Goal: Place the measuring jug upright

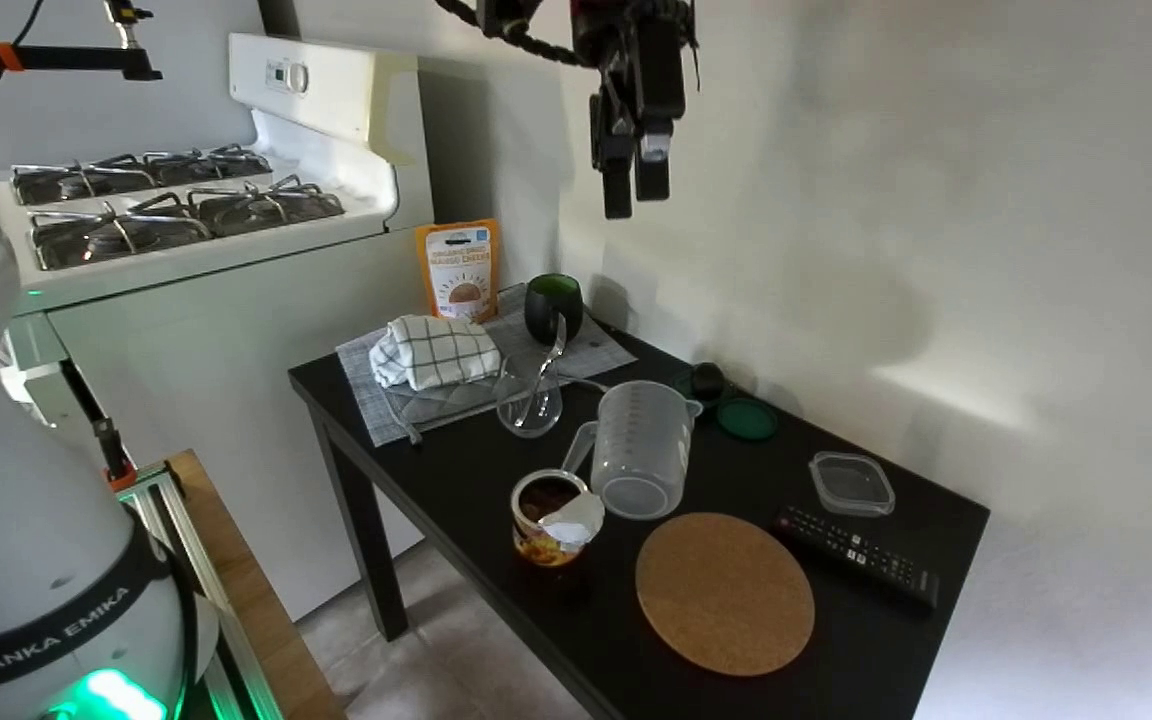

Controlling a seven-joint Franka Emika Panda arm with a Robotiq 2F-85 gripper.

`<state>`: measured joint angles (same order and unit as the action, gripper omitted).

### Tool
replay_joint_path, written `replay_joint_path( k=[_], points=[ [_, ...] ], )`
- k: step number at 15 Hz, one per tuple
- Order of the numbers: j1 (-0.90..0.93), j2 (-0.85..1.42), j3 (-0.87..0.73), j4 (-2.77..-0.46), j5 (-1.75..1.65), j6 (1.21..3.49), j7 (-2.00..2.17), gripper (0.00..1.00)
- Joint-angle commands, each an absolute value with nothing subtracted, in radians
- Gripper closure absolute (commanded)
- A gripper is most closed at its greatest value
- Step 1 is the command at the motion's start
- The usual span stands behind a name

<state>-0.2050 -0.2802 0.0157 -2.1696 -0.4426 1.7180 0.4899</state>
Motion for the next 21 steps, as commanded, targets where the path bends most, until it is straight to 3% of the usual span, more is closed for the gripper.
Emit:
replay_joint_path(
  k=[1, 10, 21],
  points=[
    [-0.186, -0.148, -0.033, -2.106, -0.406, 1.627, 0.403, 0.00],
    [-0.160, -0.077, -0.035, -2.107, -0.399, 1.677, 0.497, 0.00],
    [-0.021, 0.160, -0.041, -2.194, -0.413, 2.190, 0.952, 0.00]
  ],
)
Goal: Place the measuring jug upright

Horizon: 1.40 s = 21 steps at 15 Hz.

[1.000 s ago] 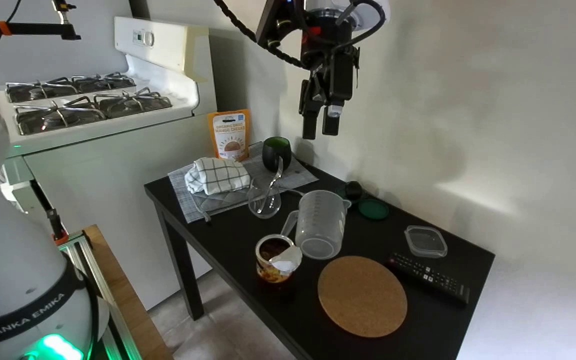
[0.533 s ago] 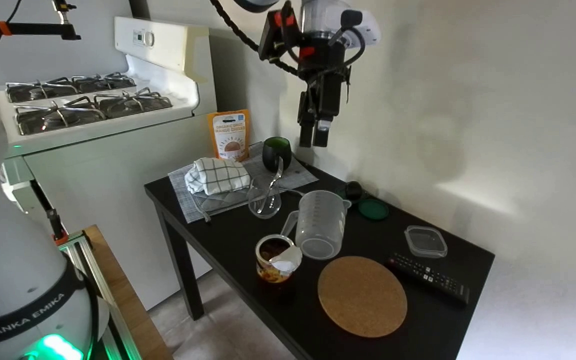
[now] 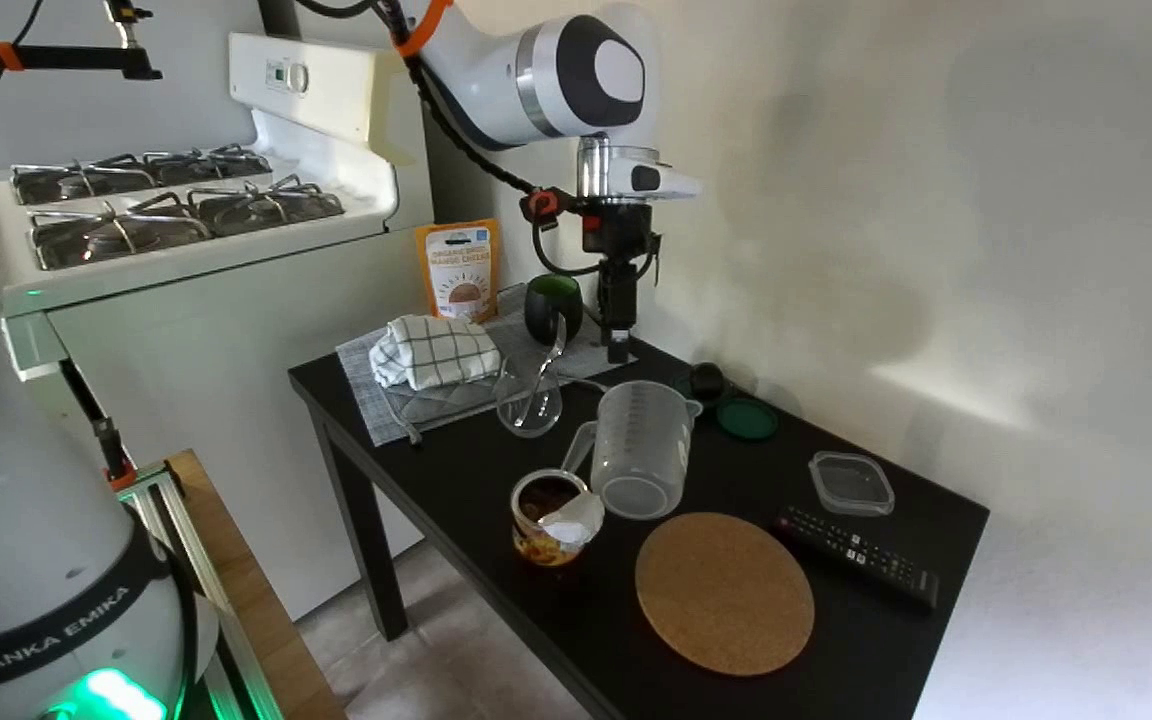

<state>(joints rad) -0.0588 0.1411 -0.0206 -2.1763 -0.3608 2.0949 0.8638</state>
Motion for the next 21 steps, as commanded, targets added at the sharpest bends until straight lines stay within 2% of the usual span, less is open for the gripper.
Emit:
replay_joint_path(
  k=[1, 13, 18, 19, 20, 21],
  points=[
    [-0.012, 0.173, -0.045, -2.189, -0.429, 2.212, 0.970, 0.00],
    [0.047, 0.371, -0.124, -2.058, -0.528, 2.134, 1.145, 0.00],
    [0.076, 0.489, -0.130, -1.928, -0.501, 1.864, 1.115, 0.00],
    [0.079, 0.507, -0.127, -1.904, -0.500, 1.822, 1.108, 0.03],
    [0.082, 0.525, -0.126, -1.882, -0.502, 1.789, 1.106, 0.20],
    [0.086, 0.540, -0.126, -1.861, -0.503, 1.758, 1.105, 0.28]
  ],
)
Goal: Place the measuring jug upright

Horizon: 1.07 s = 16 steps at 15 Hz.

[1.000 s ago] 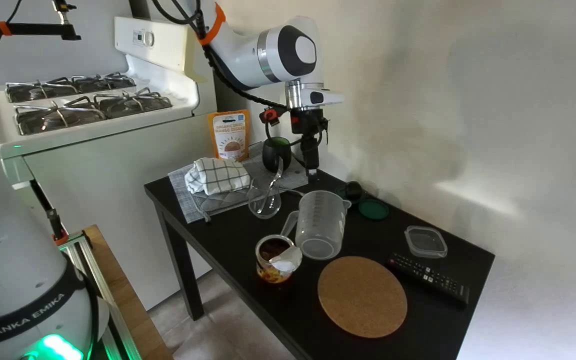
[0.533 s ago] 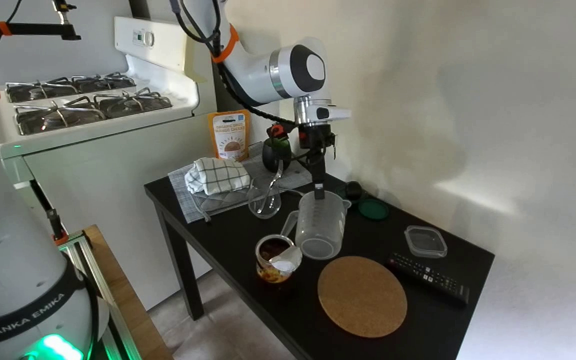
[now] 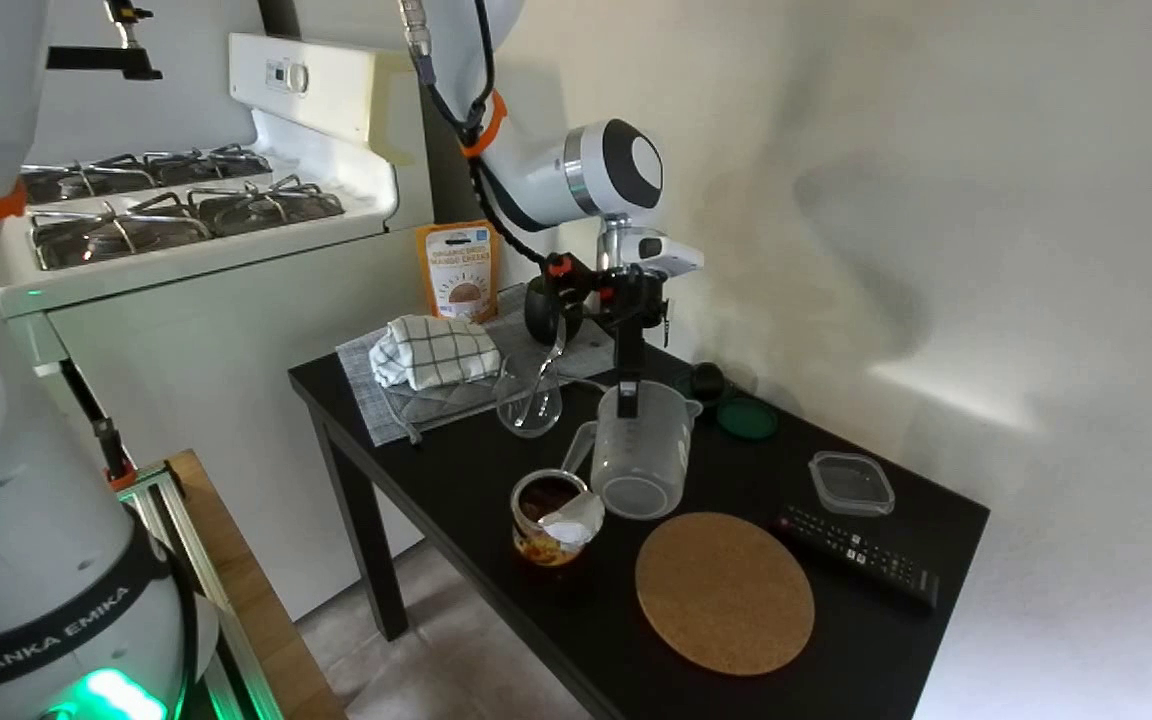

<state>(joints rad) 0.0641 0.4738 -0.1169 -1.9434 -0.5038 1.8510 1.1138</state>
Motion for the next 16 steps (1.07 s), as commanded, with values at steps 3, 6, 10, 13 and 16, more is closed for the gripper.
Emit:
replay_joint_path(
  k=[3, 6, 10, 13, 16],
  points=[
    [0.095, 0.577, -0.126, -1.808, -0.507, 1.688, 1.102, 0.45],
    [0.102, 0.602, -0.127, -1.769, -0.512, 1.639, 1.102, 0.70],
    [0.107, 0.552, -0.120, -1.783, -0.508, 1.615, 1.102, 0.98],
    [0.099, 0.443, -0.112, -1.856, -0.497, 1.660, 1.104, 1.00],
    [0.079, 0.327, -0.105, -1.934, -0.482, 1.718, 1.109, 0.99]
  ],
)
